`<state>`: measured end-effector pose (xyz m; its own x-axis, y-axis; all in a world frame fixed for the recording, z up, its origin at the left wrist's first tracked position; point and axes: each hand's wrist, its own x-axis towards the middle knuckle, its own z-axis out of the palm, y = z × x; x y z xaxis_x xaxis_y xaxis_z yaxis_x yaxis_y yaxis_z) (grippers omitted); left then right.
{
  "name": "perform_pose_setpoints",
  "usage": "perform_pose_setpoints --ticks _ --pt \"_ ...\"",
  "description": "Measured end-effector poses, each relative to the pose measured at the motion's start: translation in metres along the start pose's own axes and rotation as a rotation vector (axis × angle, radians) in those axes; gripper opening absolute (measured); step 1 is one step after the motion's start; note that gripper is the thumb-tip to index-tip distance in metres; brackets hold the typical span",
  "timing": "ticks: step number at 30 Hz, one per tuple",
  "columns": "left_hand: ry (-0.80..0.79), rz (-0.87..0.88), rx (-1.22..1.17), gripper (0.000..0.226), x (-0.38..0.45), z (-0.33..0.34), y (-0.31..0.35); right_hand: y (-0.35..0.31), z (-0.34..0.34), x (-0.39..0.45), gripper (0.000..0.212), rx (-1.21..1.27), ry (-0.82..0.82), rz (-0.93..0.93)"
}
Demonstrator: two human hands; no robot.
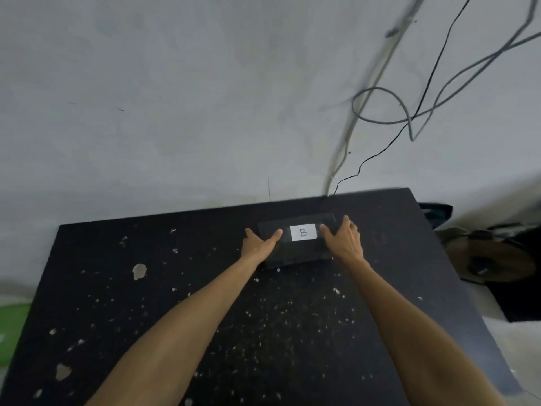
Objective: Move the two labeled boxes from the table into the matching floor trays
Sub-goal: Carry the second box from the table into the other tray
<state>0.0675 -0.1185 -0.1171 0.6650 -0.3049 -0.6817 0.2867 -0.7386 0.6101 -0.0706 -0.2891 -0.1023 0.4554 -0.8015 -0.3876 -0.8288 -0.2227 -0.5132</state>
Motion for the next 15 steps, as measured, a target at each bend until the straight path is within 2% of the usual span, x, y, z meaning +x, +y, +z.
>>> perform_pose_setpoints --ticks 4,8,15 --pt "0.030 -0.010 -0.184 0.113 0.010 0.028 0.001 0.013 0.008 0.021 0.086 0.086 -0.106 0.015" --pt "0.158 0.044 -0.183 0.102 -0.010 0.030 0.011 0.008 0.002 0.010 0.081 0.172 -0.073 0.019" --pt "0.421 0.485 -0.162 0.093 -0.087 -0.043 0.085 -0.056 -0.081 -0.039 0.077 0.326 0.196 -0.279"
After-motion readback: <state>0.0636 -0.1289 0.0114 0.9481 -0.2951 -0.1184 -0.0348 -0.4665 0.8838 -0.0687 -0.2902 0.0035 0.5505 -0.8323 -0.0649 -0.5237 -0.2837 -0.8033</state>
